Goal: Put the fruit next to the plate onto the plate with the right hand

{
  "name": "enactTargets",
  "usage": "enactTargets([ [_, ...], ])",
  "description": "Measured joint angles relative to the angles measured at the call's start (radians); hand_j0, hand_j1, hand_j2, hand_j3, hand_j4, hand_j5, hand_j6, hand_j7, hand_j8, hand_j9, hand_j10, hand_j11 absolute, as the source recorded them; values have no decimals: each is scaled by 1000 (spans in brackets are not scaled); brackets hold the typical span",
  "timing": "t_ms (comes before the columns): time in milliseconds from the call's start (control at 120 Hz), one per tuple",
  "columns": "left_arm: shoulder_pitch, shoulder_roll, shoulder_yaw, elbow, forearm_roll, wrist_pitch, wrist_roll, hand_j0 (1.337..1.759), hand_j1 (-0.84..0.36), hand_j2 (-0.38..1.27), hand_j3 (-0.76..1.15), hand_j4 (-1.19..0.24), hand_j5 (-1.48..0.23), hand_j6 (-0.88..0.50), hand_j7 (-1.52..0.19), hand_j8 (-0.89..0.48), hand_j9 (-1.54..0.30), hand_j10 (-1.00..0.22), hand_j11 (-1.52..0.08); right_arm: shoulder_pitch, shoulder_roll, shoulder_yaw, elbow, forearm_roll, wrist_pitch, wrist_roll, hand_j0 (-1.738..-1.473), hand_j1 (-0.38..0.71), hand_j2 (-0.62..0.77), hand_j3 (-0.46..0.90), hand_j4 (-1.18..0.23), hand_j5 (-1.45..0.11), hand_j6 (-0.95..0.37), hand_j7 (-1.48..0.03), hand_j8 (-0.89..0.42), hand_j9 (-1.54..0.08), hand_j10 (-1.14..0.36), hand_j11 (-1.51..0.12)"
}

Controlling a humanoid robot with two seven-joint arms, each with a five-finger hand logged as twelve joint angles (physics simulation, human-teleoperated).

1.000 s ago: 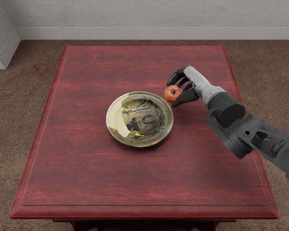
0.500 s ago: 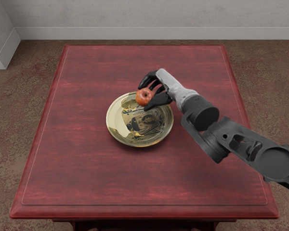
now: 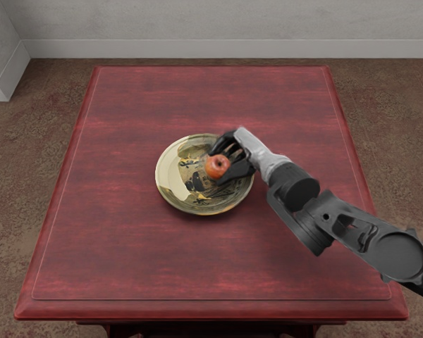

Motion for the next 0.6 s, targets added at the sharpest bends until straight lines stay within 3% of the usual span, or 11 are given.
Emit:
enactTargets([
  [92,0,0,0,0,0,0,0,1658,55,49,0,-245,-318,-245,-318,-245,-318,-245,-318,-10,1,-4,-8,0,0,0,-1657,281,396,0,-691,-934,-487,-914,-490,-937,-689,-940],
  [200,0,0,0,0,0,0,0,1658,55,49,0,-245,-318,-245,-318,-245,-318,-245,-318,-10,2,-6,-9,0,5,-1,-1658,40,231,0,-422,-570,-303,-558,-304,-571,-421,-573],
  [325,-1,0,0,0,0,0,0,1658,55,49,0,-245,-318,-245,-318,-245,-318,-245,-318,-4,-2,-4,14,14,8,-1,-1658,-118,122,0,-246,-331,-181,-324,-182,-332,-245,-333],
  [483,-1,0,0,0,0,0,0,1658,55,49,0,-245,-318,-245,-318,-245,-318,-245,-318,5,-29,14,82,35,9,-1,-1658,-220,53,0,-133,-178,-104,-175,-104,-178,-133,-179],
  [600,-1,0,0,0,0,0,0,1658,55,49,0,-245,-318,-245,-318,-245,-318,-245,-318,41,-115,88,118,239,97,-1,-1658,-258,27,0,-91,-120,-74,-118,-74,-120,-90,-121],
])
